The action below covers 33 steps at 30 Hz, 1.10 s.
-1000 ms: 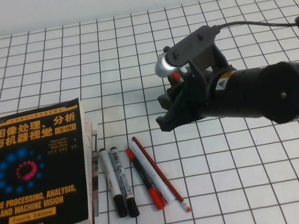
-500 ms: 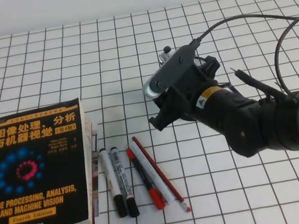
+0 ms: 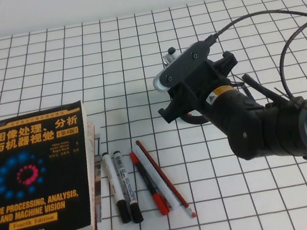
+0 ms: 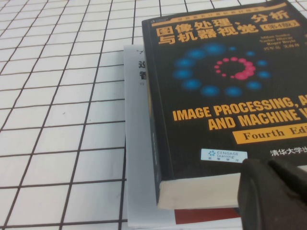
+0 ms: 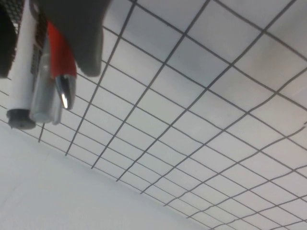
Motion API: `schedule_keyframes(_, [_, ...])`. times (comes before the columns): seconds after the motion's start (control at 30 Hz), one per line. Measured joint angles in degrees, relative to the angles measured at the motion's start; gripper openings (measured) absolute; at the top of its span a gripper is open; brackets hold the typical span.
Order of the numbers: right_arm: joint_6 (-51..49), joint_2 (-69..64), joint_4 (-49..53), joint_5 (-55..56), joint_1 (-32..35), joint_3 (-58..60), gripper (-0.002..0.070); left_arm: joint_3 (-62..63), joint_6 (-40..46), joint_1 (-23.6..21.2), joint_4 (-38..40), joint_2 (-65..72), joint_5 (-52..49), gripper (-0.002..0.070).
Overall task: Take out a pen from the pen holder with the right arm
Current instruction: 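Take a marker out of the pen holder and lay it on the table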
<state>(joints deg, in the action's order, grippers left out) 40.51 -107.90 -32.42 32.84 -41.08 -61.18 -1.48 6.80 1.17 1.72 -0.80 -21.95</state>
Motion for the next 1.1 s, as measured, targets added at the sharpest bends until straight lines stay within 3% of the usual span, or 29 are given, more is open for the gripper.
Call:
schedule_keyframes(0.9, [4.8, -7.6, -4.2, 2.1, 0.0, -6.3, 0.0282, 0.0, 0.0, 0.0, 0.0, 0.0, 0.0, -0.0004])
schedule_keyframes(1.1, [4.9, -7.6, -4.5, 2.9, 0.0, -6.3, 0.0218, 0.0, 0.0, 0.0, 0.0, 0.0, 0.0, -0.0004])
